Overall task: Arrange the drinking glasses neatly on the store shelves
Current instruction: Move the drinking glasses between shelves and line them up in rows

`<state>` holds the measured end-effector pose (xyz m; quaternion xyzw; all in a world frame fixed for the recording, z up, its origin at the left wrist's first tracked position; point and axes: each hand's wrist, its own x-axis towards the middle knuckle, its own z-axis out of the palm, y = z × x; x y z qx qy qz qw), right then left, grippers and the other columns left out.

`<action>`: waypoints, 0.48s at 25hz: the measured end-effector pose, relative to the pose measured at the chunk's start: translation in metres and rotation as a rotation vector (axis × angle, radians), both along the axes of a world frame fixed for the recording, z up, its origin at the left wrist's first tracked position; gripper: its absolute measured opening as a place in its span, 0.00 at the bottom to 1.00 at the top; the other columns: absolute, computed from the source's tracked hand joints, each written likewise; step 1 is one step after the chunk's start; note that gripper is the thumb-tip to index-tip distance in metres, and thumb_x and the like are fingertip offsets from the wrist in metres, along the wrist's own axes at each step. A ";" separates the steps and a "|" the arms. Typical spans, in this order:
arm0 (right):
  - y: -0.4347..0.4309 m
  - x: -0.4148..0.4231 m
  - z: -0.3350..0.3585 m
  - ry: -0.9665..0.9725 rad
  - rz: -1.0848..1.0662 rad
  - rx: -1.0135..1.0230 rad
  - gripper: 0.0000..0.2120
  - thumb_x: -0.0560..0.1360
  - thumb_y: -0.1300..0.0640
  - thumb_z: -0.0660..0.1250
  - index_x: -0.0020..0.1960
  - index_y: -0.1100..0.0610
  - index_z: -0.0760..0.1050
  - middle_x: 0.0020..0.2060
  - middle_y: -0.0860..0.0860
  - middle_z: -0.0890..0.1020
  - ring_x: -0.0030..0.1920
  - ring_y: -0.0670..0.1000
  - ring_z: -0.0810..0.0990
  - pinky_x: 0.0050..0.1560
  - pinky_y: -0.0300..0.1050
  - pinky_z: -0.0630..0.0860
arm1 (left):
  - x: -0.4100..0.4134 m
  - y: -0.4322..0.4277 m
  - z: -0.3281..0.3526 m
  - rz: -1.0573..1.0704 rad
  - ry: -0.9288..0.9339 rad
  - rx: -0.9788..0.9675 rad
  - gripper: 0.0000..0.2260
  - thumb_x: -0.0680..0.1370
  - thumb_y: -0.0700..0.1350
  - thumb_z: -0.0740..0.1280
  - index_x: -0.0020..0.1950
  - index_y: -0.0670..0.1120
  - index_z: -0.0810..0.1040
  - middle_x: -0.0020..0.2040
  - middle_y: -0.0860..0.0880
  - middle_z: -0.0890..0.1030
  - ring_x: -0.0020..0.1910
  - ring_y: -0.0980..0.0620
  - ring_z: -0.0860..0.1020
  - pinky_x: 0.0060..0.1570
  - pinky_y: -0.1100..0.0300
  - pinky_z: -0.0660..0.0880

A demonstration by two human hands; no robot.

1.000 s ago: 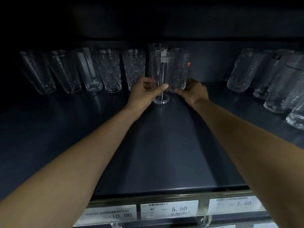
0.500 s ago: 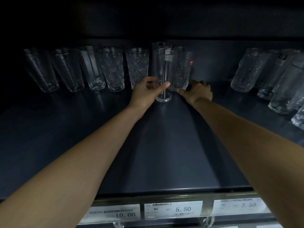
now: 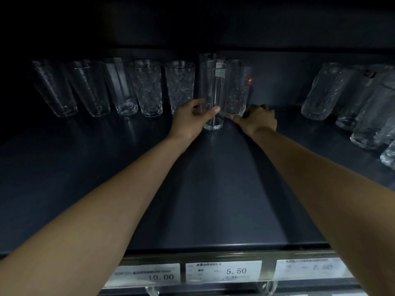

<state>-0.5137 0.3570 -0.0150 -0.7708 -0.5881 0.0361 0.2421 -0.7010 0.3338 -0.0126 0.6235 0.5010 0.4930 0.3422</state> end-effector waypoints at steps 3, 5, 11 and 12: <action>0.000 0.001 0.000 0.008 0.006 0.008 0.29 0.73 0.32 0.63 0.65 0.50 0.77 0.67 0.58 0.72 0.69 0.62 0.66 0.65 0.58 0.70 | 0.001 -0.002 0.001 0.002 0.019 -0.002 0.27 0.74 0.56 0.74 0.70 0.47 0.75 0.61 0.48 0.80 0.60 0.54 0.78 0.60 0.62 0.74; 0.000 0.001 0.000 0.008 0.010 0.009 0.29 0.74 0.32 0.63 0.65 0.50 0.77 0.67 0.58 0.72 0.69 0.62 0.66 0.65 0.57 0.70 | 0.001 -0.003 0.002 0.002 0.027 0.000 0.27 0.75 0.56 0.73 0.71 0.47 0.74 0.63 0.48 0.80 0.62 0.54 0.77 0.61 0.62 0.73; -0.001 0.002 0.000 0.009 0.013 0.003 0.29 0.74 0.32 0.62 0.65 0.51 0.77 0.67 0.58 0.72 0.69 0.62 0.66 0.65 0.58 0.70 | 0.003 -0.006 0.004 0.002 0.092 -0.004 0.29 0.77 0.58 0.70 0.75 0.49 0.70 0.66 0.46 0.79 0.65 0.53 0.76 0.59 0.66 0.70; -0.001 0.002 0.001 0.009 0.014 0.006 0.29 0.74 0.32 0.62 0.66 0.51 0.77 0.67 0.58 0.72 0.69 0.61 0.66 0.65 0.57 0.70 | 0.003 -0.006 0.004 -0.001 0.101 -0.004 0.29 0.77 0.58 0.69 0.75 0.49 0.70 0.67 0.46 0.78 0.66 0.53 0.75 0.61 0.66 0.69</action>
